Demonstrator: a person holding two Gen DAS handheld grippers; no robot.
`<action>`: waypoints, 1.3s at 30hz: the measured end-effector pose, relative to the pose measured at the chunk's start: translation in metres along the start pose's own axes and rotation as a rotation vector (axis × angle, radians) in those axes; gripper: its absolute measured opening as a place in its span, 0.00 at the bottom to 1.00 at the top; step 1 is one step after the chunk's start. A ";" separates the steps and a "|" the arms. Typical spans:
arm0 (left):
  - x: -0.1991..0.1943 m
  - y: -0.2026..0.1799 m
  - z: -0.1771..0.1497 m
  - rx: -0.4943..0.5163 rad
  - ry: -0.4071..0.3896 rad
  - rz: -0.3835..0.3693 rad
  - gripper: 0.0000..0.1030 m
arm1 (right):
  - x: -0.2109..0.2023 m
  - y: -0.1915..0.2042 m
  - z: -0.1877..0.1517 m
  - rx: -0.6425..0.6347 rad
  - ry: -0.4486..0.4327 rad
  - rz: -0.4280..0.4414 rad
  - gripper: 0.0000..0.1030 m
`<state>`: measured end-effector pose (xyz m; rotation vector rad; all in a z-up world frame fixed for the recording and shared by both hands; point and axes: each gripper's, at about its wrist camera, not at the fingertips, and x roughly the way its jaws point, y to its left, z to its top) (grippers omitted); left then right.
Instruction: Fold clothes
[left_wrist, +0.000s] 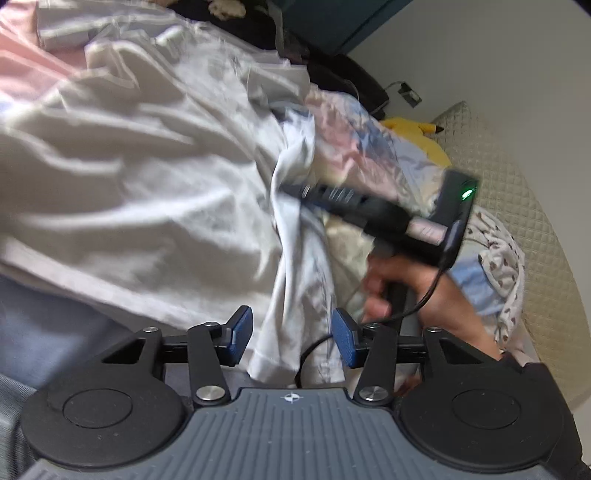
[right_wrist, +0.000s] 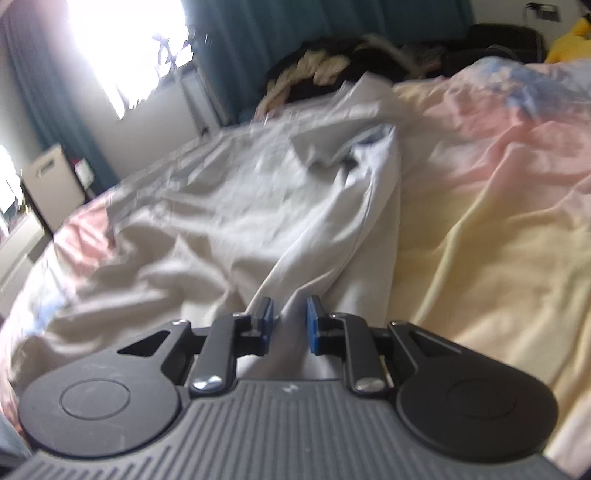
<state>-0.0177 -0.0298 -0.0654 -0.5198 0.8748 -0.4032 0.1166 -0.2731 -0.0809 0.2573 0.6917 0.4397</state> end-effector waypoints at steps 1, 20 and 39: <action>-0.006 0.004 0.009 -0.005 -0.019 0.008 0.57 | 0.004 0.002 -0.002 -0.009 0.013 0.003 0.20; -0.021 0.220 0.205 -0.726 -0.347 0.120 0.74 | 0.038 0.023 -0.005 -0.063 0.096 0.032 0.24; 0.031 0.200 0.277 -0.436 -0.525 0.515 0.04 | 0.049 0.016 0.003 -0.005 0.083 0.085 0.32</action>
